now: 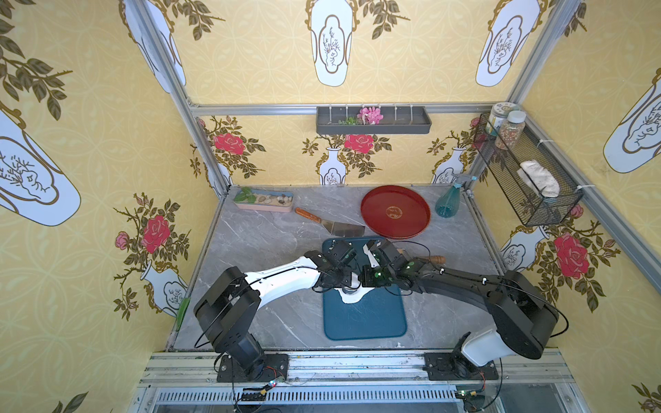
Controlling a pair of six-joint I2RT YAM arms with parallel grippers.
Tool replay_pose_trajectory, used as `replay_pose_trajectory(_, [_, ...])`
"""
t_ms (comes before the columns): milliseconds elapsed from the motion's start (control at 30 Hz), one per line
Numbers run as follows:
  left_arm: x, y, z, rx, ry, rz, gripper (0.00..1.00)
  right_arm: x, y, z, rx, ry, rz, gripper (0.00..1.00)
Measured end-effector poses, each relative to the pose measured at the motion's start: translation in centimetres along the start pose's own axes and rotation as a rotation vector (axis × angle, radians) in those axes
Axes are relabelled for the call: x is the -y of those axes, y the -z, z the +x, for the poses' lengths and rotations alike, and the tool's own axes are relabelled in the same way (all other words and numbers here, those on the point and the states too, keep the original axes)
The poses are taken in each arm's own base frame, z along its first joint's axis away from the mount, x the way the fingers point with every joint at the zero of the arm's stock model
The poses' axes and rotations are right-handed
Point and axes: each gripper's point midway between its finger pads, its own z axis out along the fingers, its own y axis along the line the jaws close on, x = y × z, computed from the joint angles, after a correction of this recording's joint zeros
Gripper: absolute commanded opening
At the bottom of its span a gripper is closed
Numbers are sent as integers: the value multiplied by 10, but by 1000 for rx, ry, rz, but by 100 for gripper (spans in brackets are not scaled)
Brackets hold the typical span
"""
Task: Roll out the dumpling wrappers from the dough
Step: Press the dumpling wrapper on the work surface.
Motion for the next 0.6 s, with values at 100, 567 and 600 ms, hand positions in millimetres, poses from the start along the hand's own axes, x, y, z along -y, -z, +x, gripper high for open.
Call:
replay_pose_trajectory(100, [1,-2,-1,2,1,4,0,2,0,-1,2,1,4,4])
replay_pose_trajectory(567, [1,-10,-1,2,-5,10,0,8,-5,0,-9,1,17,1])
replay_pose_trajectory(600, [1,-11,-1,3,-5,12,0,8,-5,0,-9,2,18,1])
